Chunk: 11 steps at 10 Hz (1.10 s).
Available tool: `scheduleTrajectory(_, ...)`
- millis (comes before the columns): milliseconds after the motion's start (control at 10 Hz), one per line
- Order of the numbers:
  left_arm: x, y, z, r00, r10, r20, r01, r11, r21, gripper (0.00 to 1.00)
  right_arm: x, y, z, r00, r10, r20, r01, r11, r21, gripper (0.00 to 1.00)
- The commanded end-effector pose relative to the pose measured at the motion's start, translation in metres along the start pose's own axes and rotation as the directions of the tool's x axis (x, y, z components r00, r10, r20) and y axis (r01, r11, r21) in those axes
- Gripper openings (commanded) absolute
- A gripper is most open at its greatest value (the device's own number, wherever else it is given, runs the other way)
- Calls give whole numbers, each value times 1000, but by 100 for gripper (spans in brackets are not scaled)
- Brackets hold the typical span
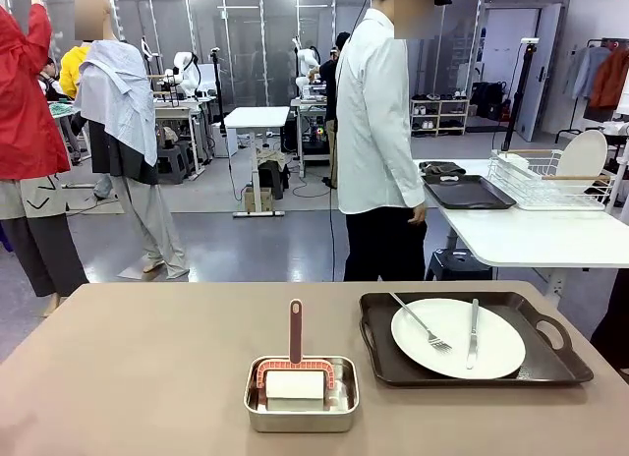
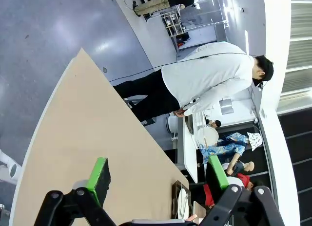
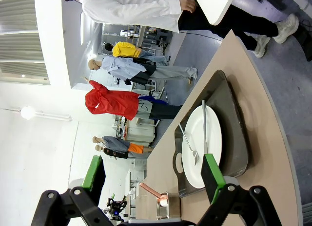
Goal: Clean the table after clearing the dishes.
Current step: When the right (or left) Handle tray is removed, use the right hand (or left hand) to clean the right (or left) side of the table with the Lint Roller.
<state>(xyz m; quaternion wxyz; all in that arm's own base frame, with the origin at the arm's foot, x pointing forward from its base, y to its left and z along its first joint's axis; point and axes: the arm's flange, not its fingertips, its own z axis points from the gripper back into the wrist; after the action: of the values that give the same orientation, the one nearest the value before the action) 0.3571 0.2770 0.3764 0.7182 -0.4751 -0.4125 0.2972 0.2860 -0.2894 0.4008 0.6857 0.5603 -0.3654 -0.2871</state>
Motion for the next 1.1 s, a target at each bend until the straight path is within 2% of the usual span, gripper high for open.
scheduleTrajectory(0,4,-1,2,1000,9,-10,-9,1000,-4,100,0,3,1,1000,-3,10,3,1000,14,100)
scheduleTrajectory(1000,4,-1,2,1000,9,-10,-9,1000,-4,100,0,3,1,1000,-3,10,3,1000,14,100)
